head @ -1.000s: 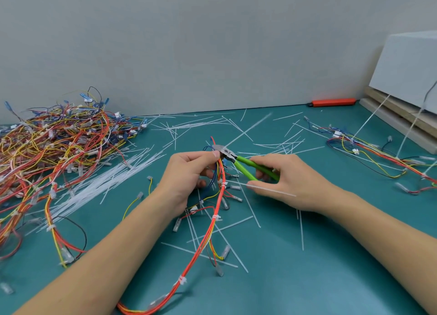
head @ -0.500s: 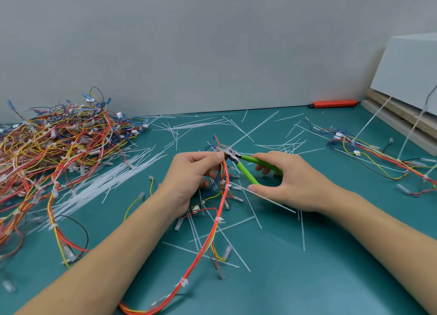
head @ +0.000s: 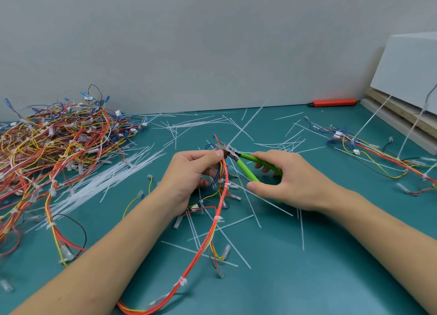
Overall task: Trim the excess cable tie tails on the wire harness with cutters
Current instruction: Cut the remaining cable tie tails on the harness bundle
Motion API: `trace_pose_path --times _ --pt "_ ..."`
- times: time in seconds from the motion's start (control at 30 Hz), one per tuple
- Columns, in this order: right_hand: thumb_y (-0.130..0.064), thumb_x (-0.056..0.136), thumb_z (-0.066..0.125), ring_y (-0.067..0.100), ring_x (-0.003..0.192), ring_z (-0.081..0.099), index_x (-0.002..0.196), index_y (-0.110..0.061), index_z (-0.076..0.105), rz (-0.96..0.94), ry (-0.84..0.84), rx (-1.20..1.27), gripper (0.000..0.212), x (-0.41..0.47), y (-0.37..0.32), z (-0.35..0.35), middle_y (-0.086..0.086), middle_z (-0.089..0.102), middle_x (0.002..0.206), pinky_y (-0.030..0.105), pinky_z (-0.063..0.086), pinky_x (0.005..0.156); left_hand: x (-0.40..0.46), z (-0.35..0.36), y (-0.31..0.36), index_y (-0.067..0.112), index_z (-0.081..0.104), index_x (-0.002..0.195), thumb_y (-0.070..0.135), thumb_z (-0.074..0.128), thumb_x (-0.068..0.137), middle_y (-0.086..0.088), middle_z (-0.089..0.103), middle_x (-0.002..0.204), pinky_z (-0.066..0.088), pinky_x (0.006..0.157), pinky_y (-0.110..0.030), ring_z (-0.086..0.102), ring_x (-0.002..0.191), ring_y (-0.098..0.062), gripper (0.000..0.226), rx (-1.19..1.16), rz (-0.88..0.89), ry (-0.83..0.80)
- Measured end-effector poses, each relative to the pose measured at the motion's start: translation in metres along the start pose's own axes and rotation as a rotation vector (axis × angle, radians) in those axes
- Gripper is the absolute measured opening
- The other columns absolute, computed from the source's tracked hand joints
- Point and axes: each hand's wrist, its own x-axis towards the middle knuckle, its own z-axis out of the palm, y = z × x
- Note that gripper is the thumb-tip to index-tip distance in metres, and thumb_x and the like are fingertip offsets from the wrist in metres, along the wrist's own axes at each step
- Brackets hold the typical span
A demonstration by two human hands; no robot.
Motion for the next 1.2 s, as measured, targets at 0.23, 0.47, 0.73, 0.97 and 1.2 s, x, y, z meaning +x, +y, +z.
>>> trace_pose_path --times 0.23,0.47,0.73,0.97,1.2 --pt "-0.055 0.087 0.070 0.013 0.068 0.056 0.097 -0.024 0.069 -0.017 -0.035 0.086 0.033 0.003 -0.003 0.001 -0.006 0.062 0.078 0.037 0.051 0.066 -0.001 -0.002 0.003 0.014 0.083 0.092 0.028 0.076 0.089 0.000 0.073 0.079 0.046 0.052 -0.022 0.058 0.064 -0.010 0.017 -0.008 -0.004 0.000" --pt "-0.063 0.080 0.069 0.013 0.069 0.058 0.098 -0.028 0.067 -0.016 0.015 0.059 0.040 0.003 -0.002 -0.003 -0.008 0.061 0.086 0.039 0.053 0.069 -0.003 0.000 0.004 0.017 0.083 0.089 0.029 0.075 0.090 0.000 0.073 0.080 0.047 0.053 -0.022 0.061 0.068 -0.010 0.015 -0.010 -0.001 -0.010" --pt "-0.064 0.079 0.071 0.012 0.076 0.062 0.109 -0.029 0.069 0.009 -0.006 0.109 0.047 0.003 0.002 -0.001 -0.012 0.063 0.093 0.037 0.057 0.072 -0.005 -0.003 0.007 0.019 0.083 0.093 0.033 0.075 0.091 0.003 0.075 0.080 0.051 0.058 -0.022 0.065 0.072 -0.007 0.016 0.079 0.055 -0.035" --pt "-0.054 0.086 0.067 0.020 0.065 0.054 0.101 -0.017 0.071 -0.029 -0.025 0.123 0.040 0.003 -0.003 -0.007 0.000 0.061 0.076 0.034 0.048 0.062 -0.004 -0.004 0.008 0.019 0.083 0.093 0.031 0.075 0.091 0.002 0.075 0.082 0.050 0.055 -0.021 0.063 0.069 -0.006 0.015 0.023 0.027 -0.035" --pt "-0.069 0.076 0.065 0.008 0.091 0.063 0.126 -0.031 0.066 -0.001 -0.010 0.024 0.063 0.001 0.001 -0.001 -0.015 0.065 0.101 0.032 0.055 0.082 -0.005 -0.001 0.006 0.018 0.083 0.095 0.031 0.075 0.091 0.003 0.075 0.082 0.048 0.055 -0.020 0.061 0.068 -0.006 0.016 0.041 0.015 -0.035"
